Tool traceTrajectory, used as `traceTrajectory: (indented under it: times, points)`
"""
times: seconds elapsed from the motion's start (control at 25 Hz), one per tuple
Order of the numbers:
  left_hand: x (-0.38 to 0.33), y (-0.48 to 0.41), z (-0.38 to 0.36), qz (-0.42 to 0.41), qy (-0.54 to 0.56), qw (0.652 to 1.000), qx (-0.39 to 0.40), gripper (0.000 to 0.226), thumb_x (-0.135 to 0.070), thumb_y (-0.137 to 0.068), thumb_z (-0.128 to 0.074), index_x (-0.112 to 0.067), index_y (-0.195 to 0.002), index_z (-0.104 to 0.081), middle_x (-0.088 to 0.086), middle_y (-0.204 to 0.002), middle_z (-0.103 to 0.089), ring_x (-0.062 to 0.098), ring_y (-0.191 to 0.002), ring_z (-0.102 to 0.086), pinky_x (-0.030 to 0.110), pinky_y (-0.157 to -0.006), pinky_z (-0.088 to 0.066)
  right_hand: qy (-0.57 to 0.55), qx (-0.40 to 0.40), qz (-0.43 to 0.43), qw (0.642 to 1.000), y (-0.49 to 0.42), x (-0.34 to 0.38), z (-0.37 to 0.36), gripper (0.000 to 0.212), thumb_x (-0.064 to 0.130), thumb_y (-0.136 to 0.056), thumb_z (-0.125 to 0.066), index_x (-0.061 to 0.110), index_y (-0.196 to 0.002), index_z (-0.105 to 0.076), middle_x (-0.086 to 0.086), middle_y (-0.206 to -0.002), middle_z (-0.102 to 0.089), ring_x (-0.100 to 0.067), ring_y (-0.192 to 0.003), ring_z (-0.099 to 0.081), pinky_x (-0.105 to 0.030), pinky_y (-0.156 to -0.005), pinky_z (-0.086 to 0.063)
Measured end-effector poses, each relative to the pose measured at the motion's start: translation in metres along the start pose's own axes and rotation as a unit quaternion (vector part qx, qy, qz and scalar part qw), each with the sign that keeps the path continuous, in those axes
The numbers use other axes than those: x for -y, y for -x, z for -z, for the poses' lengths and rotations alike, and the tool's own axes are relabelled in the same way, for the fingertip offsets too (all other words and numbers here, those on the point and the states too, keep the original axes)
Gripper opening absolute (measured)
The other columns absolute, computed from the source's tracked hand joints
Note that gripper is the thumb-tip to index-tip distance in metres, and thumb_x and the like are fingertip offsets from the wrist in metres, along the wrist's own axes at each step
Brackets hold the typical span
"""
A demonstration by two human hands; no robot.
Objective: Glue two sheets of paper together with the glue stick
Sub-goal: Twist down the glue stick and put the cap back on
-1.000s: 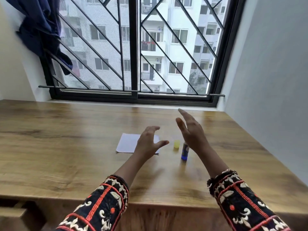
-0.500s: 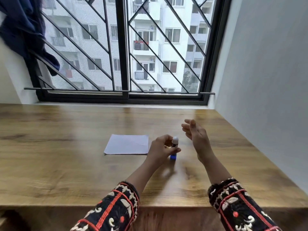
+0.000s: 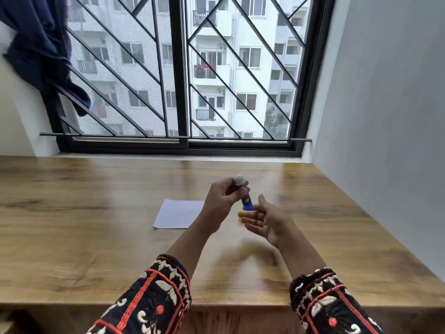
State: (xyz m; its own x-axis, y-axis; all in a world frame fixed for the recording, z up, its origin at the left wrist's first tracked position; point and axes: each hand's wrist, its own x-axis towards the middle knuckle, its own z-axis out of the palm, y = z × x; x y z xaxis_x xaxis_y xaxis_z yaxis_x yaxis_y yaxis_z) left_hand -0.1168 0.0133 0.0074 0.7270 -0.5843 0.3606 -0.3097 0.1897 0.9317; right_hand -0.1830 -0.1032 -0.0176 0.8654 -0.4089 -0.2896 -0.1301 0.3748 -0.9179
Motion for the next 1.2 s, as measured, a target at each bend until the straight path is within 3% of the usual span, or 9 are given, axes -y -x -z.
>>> traceTrajectory:
  times: [0.08, 0.2, 0.4, 0.6, 0.68, 0.76, 0.92, 1.04, 1.2]
  points:
    - [-0.004, -0.001, 0.006, -0.007, -0.009, 1.0, 0.008, 0.022, 0.004, -0.086, -0.053, 0.004, -0.107, -0.058, 0.014, -0.099, -0.062, 0.02, -0.094, -0.061, 0.021, -0.082, -0.053, -0.028, 0.028, -0.021, 0.999, -0.002, 0.001, -0.007, 0.053, 0.045, -0.094, -0.037, -0.001, -0.091, -0.062, -0.006, -0.057, -0.068, -0.009, -0.042, -0.06, -0.017, -0.038, -0.046]
    - [-0.01, -0.001, 0.014, -0.011, 0.002, 1.0, 0.007, 0.023, 0.005, -0.086, -0.052, 0.007, -0.108, -0.057, 0.013, -0.097, -0.062, 0.02, -0.091, -0.061, 0.022, -0.08, -0.053, -0.098, 0.079, -0.035, 0.991, -0.005, 0.002, -0.016, 0.047, 0.042, -0.091, -0.046, -0.001, -0.086, -0.063, -0.002, -0.047, -0.058, -0.006, -0.036, -0.05, -0.015, -0.034, -0.042]
    - [-0.019, -0.001, 0.024, -0.03, 0.013, 0.999, -0.017, 0.015, 0.007, -0.079, -0.061, 0.0, -0.091, -0.062, 0.011, -0.081, -0.063, 0.019, -0.077, -0.061, 0.025, -0.075, -0.052, -0.189, 0.135, -0.044, 0.972, -0.004, 0.002, -0.033, 0.035, 0.032, -0.092, -0.048, 0.0, -0.086, -0.06, -0.006, -0.052, -0.057, -0.008, -0.038, -0.051, -0.015, -0.038, -0.046]
    - [-0.021, -0.001, 0.029, -0.049, 0.054, 0.994, -0.076, 0.016, 0.008, -0.074, -0.065, -0.007, -0.076, -0.062, -0.009, -0.058, -0.066, 0.0, -0.058, -0.061, 0.013, -0.061, -0.053, -0.265, 0.163, 0.007, 0.95, -0.005, 0.002, -0.045, 0.016, 0.013, -0.088, -0.05, 0.0, -0.091, -0.058, -0.013, -0.073, -0.06, -0.013, -0.051, -0.063, -0.018, -0.051, -0.055]
    - [-0.022, -0.001, 0.032, -0.065, 0.047, 0.994, -0.068, 0.014, 0.007, -0.076, -0.064, -0.006, -0.079, -0.063, -0.002, -0.065, -0.066, 0.002, -0.061, -0.061, 0.015, -0.064, -0.053, -0.273, 0.175, 0.039, 0.945, -0.004, 0.002, -0.046, 0.016, 0.008, -0.077, -0.056, -0.001, -0.09, -0.06, -0.014, -0.081, -0.062, -0.016, -0.059, -0.068, -0.02, -0.058, -0.058]
    - [-0.025, 0.0, 0.034, -0.081, 0.031, 0.995, -0.053, 0.013, 0.007, -0.077, -0.063, -0.004, -0.084, -0.063, 0.007, -0.073, -0.064, 0.007, -0.067, -0.062, 0.016, -0.067, -0.054, -0.266, 0.175, 0.03, 0.948, -0.003, 0.002, -0.047, 0.025, 0.014, -0.074, -0.06, -0.003, -0.092, -0.061, -0.015, -0.085, -0.064, -0.018, -0.063, -0.069, -0.022, -0.059, -0.059]
    - [-0.029, 0.002, 0.037, -0.095, 0.015, 0.995, -0.026, 0.016, 0.007, -0.079, -0.061, -0.006, -0.089, -0.063, 0.006, -0.082, -0.066, 0.013, -0.076, -0.064, 0.016, -0.07, -0.054, -0.2, 0.154, -0.04, 0.967, -0.004, 0.004, -0.049, 0.047, 0.044, -0.088, -0.05, 0.0, -0.079, -0.066, -0.005, -0.053, -0.061, -0.008, -0.042, -0.056, -0.014, -0.039, -0.048]
    - [-0.029, 0.002, 0.037, -0.095, 0.004, 0.995, -0.021, 0.018, 0.007, -0.078, -0.062, -0.007, -0.088, -0.063, 0.005, -0.08, -0.067, 0.005, -0.07, -0.066, 0.016, -0.069, -0.055, -0.228, 0.173, -0.05, 0.957, -0.003, 0.005, -0.051, 0.038, 0.034, -0.091, -0.048, 0.0, -0.079, -0.061, -0.002, -0.046, -0.054, -0.005, -0.035, -0.046, -0.01, -0.032, -0.036]
    - [-0.029, 0.001, 0.037, -0.093, 0.029, 0.993, -0.073, 0.022, 0.009, -0.071, -0.068, -0.011, -0.074, -0.06, 0.003, -0.068, -0.064, 0.004, -0.06, -0.063, 0.018, -0.063, -0.054, -0.269, 0.196, -0.022, 0.943, -0.004, 0.004, -0.054, 0.022, 0.017, -0.082, -0.053, -0.003, -0.089, -0.058, -0.011, -0.065, -0.06, -0.011, -0.047, -0.059, -0.016, -0.042, -0.05]
